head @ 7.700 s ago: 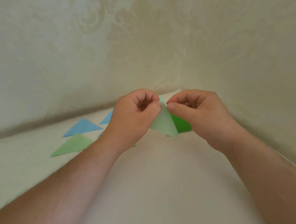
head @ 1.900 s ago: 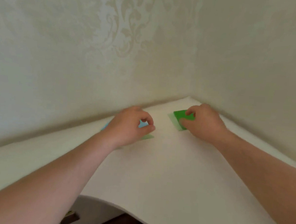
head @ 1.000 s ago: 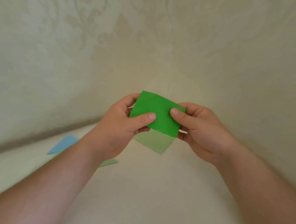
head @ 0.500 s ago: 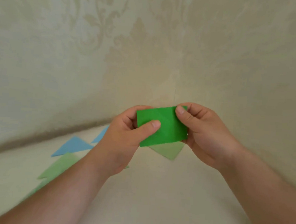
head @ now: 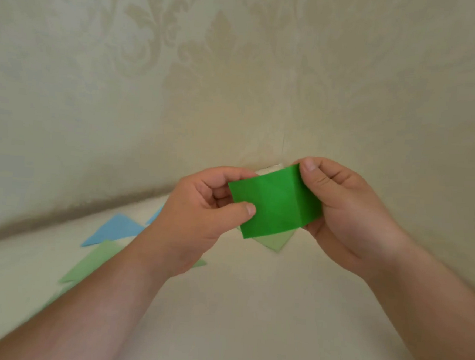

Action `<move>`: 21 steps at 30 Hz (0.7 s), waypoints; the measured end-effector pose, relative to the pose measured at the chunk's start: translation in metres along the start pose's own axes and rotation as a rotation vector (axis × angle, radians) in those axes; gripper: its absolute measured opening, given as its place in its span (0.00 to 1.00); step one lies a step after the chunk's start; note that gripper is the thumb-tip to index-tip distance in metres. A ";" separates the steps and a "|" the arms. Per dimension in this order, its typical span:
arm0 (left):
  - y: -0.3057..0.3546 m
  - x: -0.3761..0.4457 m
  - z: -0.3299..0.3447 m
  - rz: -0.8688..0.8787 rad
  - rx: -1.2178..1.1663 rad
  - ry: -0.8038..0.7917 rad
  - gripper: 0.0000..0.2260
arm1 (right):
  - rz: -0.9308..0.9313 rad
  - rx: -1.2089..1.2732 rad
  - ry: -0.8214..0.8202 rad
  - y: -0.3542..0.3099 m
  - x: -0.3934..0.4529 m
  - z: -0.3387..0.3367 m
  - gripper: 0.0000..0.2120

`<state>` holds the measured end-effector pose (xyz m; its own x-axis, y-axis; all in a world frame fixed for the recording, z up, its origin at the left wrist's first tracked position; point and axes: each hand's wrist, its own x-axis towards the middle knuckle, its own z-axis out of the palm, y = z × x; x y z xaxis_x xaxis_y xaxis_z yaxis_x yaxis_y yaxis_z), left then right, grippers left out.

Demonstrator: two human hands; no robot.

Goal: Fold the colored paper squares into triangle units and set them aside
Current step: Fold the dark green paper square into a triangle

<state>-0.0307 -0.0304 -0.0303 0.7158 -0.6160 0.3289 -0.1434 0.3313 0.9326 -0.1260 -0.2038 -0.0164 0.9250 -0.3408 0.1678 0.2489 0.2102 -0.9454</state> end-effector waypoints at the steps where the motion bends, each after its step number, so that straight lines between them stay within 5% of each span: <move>1: 0.000 0.000 0.000 0.003 0.011 -0.008 0.17 | 0.003 0.000 -0.010 0.002 0.000 0.000 0.10; 21: -0.006 0.006 -0.006 -0.095 -0.021 0.080 0.12 | 0.067 -0.092 -0.059 0.013 -0.003 -0.015 0.10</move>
<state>-0.0216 -0.0311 -0.0346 0.7779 -0.5865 0.2255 -0.0584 0.2898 0.9553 -0.1293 -0.2135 -0.0330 0.9548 -0.2734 0.1167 0.1607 0.1448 -0.9763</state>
